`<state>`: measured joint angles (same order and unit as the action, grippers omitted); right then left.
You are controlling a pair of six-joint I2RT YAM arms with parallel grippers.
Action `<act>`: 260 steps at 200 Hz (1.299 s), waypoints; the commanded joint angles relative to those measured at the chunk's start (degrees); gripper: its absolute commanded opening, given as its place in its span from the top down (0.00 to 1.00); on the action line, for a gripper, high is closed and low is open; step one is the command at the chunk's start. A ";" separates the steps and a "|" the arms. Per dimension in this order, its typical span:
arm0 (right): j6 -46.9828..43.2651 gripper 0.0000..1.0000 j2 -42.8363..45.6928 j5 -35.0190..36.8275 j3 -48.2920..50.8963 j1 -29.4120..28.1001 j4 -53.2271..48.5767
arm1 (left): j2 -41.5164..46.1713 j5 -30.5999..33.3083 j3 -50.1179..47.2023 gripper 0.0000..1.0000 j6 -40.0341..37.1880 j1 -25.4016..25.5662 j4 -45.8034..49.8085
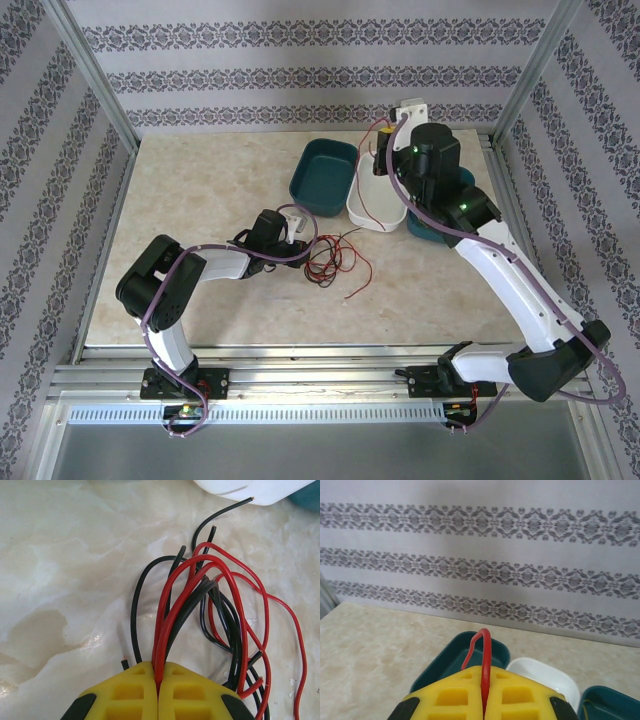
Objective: Untangle the cables
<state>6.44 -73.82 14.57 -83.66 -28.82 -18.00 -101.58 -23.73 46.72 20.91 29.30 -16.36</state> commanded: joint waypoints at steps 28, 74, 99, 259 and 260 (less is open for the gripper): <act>1.14 1.00 -1.07 1.68 -0.31 4.56 0.79 | -0.72 -0.48 0.59 0.95 0.70 0.67 -1.86; 2.44 1.00 -5.24 0.99 -0.36 8.82 2.83 | -0.37 -0.13 0.51 0.95 0.46 0.71 -1.67; 3.28 1.00 -7.98 1.19 -0.60 10.18 3.90 | 0.04 0.20 0.50 0.98 0.21 0.67 -1.41; 19.36 1.00 -26.09 -1.94 0.98 12.86 4.33 | 6.56 -0.67 1.03 1.00 -1.79 1.47 -0.25; 19.52 1.00 -26.28 -1.79 1.01 12.93 4.26 | 6.61 -0.69 0.98 1.00 -1.81 1.47 -0.25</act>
<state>21.85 -97.14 10.17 -82.96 -16.67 -13.39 -97.21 -23.73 46.74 20.38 29.65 -16.32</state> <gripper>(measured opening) 0.064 0.044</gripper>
